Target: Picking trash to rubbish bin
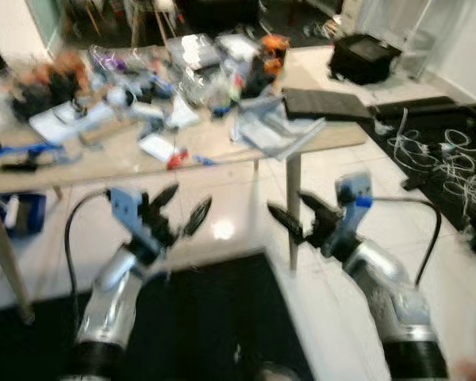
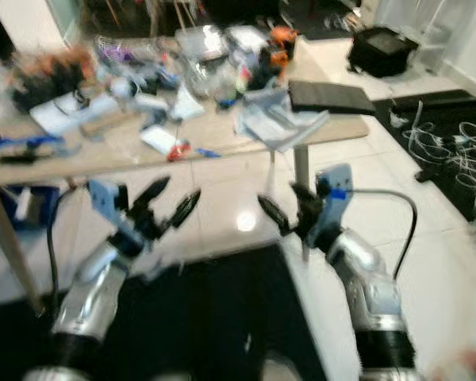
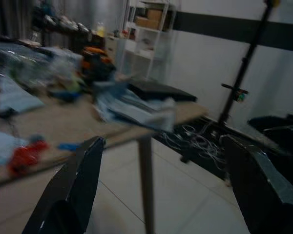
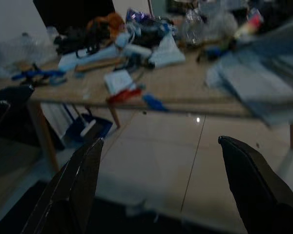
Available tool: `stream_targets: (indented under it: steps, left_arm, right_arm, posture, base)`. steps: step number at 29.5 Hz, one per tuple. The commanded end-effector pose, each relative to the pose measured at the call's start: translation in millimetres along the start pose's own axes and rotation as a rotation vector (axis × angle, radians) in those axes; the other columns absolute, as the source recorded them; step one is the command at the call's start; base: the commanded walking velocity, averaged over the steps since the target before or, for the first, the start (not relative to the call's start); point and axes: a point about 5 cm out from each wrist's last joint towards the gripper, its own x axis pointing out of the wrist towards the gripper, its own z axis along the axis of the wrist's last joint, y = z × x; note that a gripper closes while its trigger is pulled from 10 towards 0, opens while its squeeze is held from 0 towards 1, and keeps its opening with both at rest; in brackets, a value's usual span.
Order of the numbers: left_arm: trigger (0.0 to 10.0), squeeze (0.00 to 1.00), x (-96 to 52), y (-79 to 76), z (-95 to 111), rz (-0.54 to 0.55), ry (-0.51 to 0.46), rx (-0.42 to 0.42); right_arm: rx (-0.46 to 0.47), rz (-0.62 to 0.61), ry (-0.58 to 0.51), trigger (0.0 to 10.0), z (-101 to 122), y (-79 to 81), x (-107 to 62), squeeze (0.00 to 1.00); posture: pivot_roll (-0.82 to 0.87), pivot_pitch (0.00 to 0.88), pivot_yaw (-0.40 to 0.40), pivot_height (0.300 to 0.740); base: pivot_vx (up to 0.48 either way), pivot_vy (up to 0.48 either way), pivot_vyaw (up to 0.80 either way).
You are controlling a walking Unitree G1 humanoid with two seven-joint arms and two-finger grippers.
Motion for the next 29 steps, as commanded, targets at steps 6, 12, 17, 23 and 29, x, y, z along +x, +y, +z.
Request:
stream_targets:
  steps: [6,12,17,23,29]
  left_arm:
    - [10.0,0.00,-3.2,2.3,-1,0.005,0.012,0.005]
    - [10.0,0.00,-3.1,1.9,-2,-0.001,0.011,0.005]
    - [10.0,0.00,-3.2,1.6,-1,-0.005,0.009,0.004]
    - [10.0,0.00,-3.0,1.2,0,-0.007,-0.001,-0.006]
    - [10.0,0.00,-2.7,0.8,1,-0.010,-0.010,-0.007]
  right_arm:
    - [0.018,-0.007,0.001,10.0,-4,1.2,0.4,0.00]
    - [0.012,-0.029,0.003,10.0,-4,-1.9,0.4,0.00]
    - [0.004,-0.063,0.004,10.0,-3,-6.2,0.3,0.00]
    - [-0.014,-0.171,-0.002,10.0,-1,-21.0,-1.7,0.00]
    - [-0.019,-0.304,-0.024,10.0,3,-38.9,-5.6,0.00]
  posture:
    - [0.02,0.000,-0.006,0.740]
    - [0.02,0.000,-0.006,0.740]
    - [0.02,0.000,-0.006,0.740]
    - [0.02,0.000,-0.007,0.740]
    - [0.01,0.000,-0.007,0.740]
  base:
    - [0.480,0.000,0.00]
    - [0.480,0.000,0.00]
    - [0.480,0.000,0.00]
    - [0.308,0.000,0.00]
    - [0.000,0.000,0.00]
